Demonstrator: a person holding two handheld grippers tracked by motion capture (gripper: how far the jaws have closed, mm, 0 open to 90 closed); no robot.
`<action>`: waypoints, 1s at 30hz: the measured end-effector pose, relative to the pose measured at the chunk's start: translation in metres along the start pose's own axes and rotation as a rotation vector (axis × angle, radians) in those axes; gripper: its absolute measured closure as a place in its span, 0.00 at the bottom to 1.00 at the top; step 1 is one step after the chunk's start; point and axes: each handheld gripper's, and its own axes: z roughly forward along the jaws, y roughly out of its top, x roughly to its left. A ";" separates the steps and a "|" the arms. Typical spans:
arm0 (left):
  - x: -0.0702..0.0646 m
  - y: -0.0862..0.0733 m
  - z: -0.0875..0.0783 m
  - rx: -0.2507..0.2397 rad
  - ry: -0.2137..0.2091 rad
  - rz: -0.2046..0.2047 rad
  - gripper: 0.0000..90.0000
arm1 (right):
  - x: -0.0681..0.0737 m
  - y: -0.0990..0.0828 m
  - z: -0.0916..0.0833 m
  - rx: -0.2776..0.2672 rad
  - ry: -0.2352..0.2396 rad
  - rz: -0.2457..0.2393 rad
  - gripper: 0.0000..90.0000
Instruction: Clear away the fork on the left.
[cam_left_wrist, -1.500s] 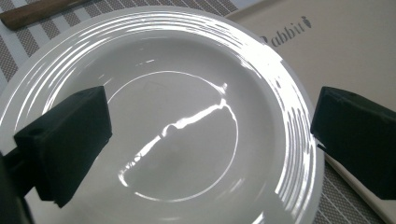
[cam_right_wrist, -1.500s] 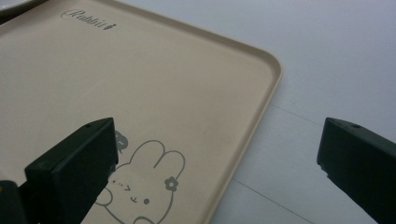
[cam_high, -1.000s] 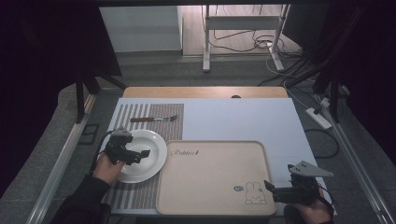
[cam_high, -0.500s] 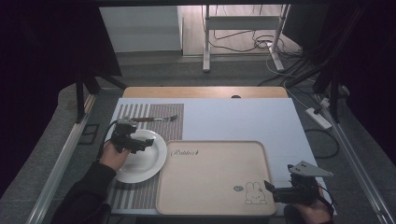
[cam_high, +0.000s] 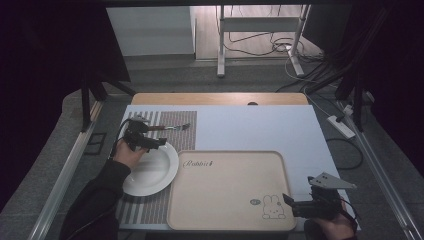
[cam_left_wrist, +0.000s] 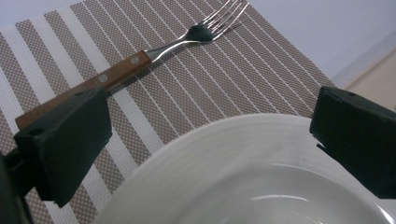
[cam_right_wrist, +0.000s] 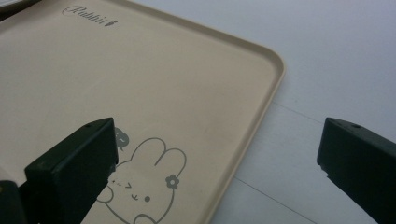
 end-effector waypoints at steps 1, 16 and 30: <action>0.001 0.001 0.001 0.006 0.005 0.001 0.00 | 0.000 0.000 0.000 0.000 0.000 0.000 0.00; 0.020 0.018 0.022 0.036 0.026 -0.023 0.03 | 0.000 0.000 0.000 0.008 0.002 0.001 0.00; 0.041 0.032 0.025 0.060 0.029 -0.037 0.65 | 0.000 0.000 0.000 0.009 0.001 0.002 0.00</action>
